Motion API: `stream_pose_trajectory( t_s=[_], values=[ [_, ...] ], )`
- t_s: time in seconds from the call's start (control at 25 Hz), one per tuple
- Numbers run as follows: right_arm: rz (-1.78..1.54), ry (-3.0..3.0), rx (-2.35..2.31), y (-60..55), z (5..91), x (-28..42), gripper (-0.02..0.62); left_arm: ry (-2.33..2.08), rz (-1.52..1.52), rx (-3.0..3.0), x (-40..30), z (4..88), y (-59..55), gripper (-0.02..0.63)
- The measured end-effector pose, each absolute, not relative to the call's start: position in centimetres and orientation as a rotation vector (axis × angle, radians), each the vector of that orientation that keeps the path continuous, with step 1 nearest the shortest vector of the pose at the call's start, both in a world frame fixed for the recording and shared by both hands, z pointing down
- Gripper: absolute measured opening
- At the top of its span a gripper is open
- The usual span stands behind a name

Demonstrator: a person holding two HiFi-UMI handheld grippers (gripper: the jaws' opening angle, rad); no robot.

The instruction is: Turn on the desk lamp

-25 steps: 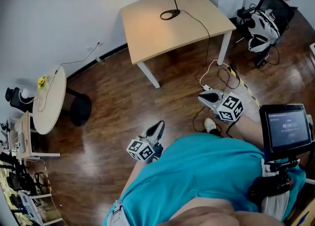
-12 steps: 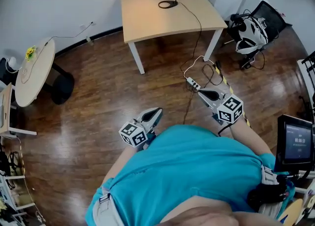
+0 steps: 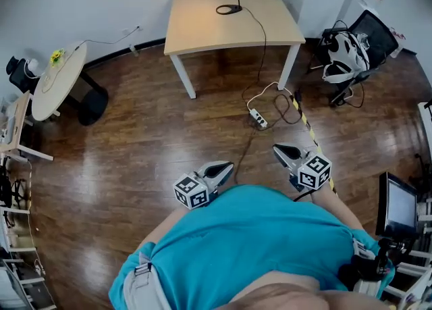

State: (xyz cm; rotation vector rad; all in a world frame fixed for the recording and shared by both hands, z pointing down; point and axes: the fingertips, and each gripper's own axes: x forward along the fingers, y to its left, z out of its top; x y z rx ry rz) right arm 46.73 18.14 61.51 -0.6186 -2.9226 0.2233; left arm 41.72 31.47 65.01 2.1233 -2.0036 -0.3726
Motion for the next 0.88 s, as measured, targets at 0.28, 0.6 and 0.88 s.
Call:
stream_pose_trajectory(
  t_s=[0.28, 0.6, 0.88],
  values=[
    [0.210, -2.911, -0.711, 17.8, 62.6, 50.8, 0.000, -2.172, -0.425, 2.060, 44.8, 63.3, 32.1, 0.002],
    [0.153, -2.915, -0.746, 21.8, 61.5, 53.7, 0.000, -2.225, -0.414, 2.020, 47.0, 62.4, 36.1, 0.002],
    [0.114, -2.924, -0.753, 24.9, 59.7, 51.0, 0.000, -2.233, -0.435, 2.053, 43.9, 61.3, 39.2, 0.002]
  ],
)
